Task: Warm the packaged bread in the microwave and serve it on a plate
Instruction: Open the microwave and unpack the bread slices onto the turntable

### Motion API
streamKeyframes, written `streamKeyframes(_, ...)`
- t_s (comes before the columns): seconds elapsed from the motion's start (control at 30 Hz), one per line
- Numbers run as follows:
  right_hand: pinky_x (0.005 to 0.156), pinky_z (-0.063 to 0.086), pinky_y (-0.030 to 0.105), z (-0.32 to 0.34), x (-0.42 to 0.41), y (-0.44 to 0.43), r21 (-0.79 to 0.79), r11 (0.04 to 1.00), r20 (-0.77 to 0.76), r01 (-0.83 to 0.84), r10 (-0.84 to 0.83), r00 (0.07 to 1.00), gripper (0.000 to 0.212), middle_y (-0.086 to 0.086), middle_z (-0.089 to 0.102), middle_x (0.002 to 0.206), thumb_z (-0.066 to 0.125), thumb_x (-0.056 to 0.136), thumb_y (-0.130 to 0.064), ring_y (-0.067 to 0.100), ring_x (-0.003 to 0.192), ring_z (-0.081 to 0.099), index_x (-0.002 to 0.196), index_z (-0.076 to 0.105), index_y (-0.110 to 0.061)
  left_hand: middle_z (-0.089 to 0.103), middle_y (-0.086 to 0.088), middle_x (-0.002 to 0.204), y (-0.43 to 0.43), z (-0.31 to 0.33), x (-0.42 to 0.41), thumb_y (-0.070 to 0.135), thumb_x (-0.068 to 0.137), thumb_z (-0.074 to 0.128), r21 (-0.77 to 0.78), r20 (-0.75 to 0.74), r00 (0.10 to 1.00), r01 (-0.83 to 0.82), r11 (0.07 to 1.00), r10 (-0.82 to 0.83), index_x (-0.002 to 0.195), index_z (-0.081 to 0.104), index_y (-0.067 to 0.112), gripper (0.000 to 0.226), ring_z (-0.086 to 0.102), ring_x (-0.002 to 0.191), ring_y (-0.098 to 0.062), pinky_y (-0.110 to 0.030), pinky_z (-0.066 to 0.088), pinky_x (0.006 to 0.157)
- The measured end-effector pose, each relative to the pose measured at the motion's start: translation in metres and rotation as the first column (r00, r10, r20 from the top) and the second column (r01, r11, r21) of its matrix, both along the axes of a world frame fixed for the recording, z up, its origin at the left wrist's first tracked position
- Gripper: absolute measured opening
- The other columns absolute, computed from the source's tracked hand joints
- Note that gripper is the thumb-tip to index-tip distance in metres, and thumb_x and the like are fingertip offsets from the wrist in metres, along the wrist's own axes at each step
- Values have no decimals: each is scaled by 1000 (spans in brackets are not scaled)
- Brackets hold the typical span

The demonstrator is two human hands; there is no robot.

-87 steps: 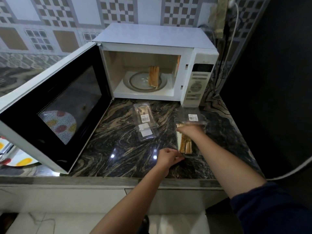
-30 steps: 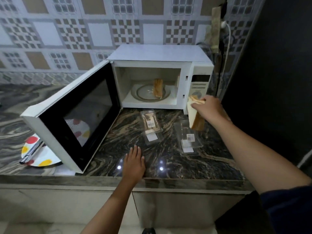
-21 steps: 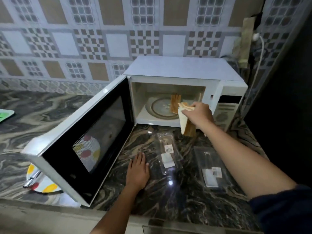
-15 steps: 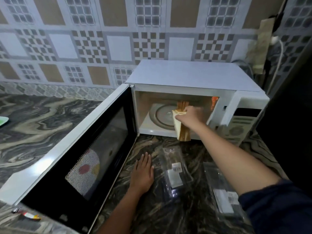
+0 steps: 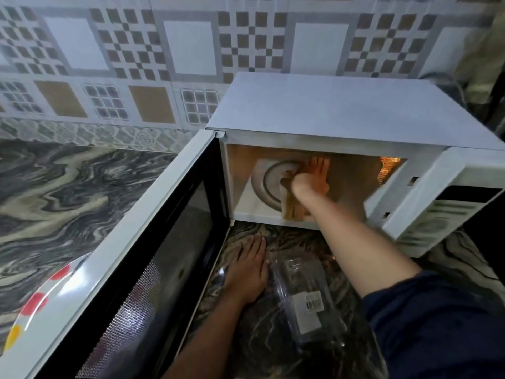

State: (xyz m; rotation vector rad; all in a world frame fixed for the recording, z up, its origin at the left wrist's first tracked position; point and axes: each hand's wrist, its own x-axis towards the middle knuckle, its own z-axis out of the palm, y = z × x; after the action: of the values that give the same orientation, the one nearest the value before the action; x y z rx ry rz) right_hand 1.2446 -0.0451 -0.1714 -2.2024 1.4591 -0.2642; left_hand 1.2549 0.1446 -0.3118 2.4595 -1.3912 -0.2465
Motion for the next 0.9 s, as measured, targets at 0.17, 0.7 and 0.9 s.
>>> streamKeyframes(0.17, 114, 19, 31, -6, 4, -10, -14, 994, -104, -112, 110, 988, 71, 11, 25, 152, 53, 92, -40, 27, 141, 24, 146, 23, -6, 4, 6, 159, 0, -4, 0, 52, 81, -2, -39, -30, 1000, -5, 999, 4, 150, 8, 20, 77, -1, 146, -5, -23, -9, 113)
streamKeyframes(0.7, 80, 49, 45, -46, -55, 36, -446, 837, 57, -317, 380, 923, 48, 14, 40, 139, 46, 92, -11, 38, 117, 46, 139, 38, -14, 8, 5, 159, 1, -1, -1, 43, 95, 22, -75, -31, 999, -29, 997, 26, 150, 12, 21, 60, 2, 145, -6, -23, -5, 115)
streamKeyframes(0.9, 92, 39, 31, -47, -34, 29, -496, 802, -4, -334, 383, 924, 46, 14, 39, 140, 44, 93, -9, 30, 125, 43, 138, 38, -11, 8, 5, 159, 1, -1, -1, 39, 98, 29, -106, -60, 998, -30, 994, 24, 150, 13, 21, 57, 1, 145, -5, -23, -4, 115)
